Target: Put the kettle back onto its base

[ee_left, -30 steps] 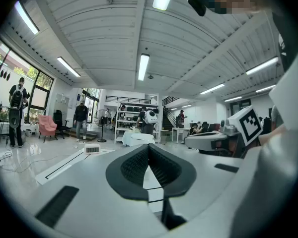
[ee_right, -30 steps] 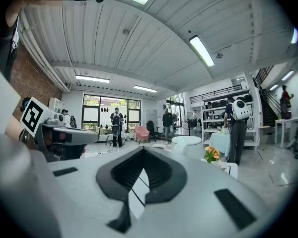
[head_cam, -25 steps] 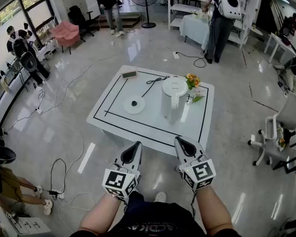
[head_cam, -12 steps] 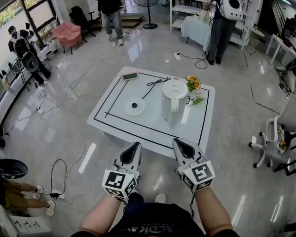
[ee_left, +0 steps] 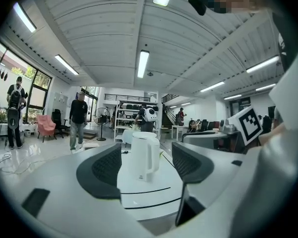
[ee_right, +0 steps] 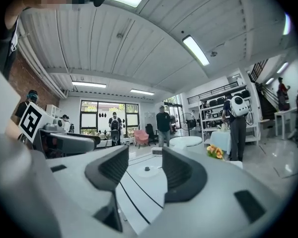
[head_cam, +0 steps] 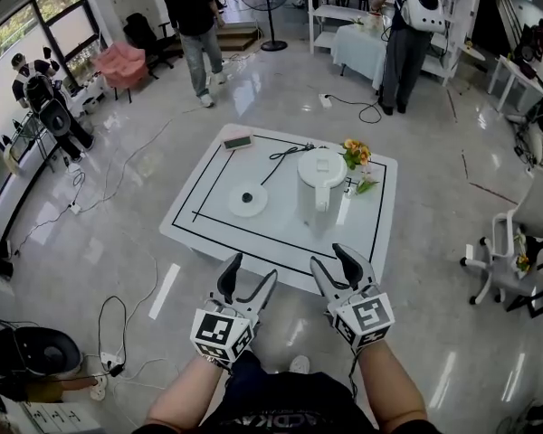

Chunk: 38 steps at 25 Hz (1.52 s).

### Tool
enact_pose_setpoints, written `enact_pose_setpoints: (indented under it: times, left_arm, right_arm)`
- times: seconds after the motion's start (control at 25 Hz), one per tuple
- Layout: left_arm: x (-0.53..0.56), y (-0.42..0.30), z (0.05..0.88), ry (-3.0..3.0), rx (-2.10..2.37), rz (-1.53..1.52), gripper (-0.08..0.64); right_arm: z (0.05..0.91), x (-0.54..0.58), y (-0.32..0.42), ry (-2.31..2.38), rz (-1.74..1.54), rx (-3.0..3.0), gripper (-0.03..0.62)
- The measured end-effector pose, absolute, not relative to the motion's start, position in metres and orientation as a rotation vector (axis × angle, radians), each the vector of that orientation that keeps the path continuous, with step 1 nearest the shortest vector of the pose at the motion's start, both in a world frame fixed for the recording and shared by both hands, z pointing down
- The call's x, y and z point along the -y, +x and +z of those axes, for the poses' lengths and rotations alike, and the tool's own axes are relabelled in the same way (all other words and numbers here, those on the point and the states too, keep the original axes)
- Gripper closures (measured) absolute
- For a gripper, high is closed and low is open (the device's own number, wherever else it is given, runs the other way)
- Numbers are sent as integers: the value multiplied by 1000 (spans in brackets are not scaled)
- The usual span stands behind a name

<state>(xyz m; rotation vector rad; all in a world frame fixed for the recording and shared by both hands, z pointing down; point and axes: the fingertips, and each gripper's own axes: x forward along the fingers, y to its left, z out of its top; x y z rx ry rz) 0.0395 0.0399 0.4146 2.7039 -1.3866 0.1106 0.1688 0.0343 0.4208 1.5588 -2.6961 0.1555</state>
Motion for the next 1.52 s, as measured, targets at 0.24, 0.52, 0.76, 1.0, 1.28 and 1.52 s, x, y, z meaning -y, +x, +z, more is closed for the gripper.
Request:
enact_pose_setpoints:
  times: [0.24, 0.52, 0.76, 1.0, 1.28, 1.52]
  left_arm:
    - [-15, 34, 416, 2742, 1343, 114, 212]
    - [33, 14, 412, 2812, 1209, 106, 209]
    - [77, -10, 402, 2883, 1056, 85, 209]
    - [107, -43, 396, 2912, 936, 58, 209]
    - [128, -64, 396, 2939, 782, 40, 209]
    - [136, -71, 396, 2957, 677, 30, 209]
  right_arm:
    - [422, -7, 166, 1633, 135, 2642, 337]
    - [413, 32, 153, 1777, 112, 2544, 337]
    - [405, 62, 135, 1935, 106, 2428, 337]
    - [397, 77, 112, 2047, 100, 2311, 337]
    - [391, 83, 94, 2166, 89, 2179, 337]
    - [393, 77, 92, 2257, 97, 2068, 337]
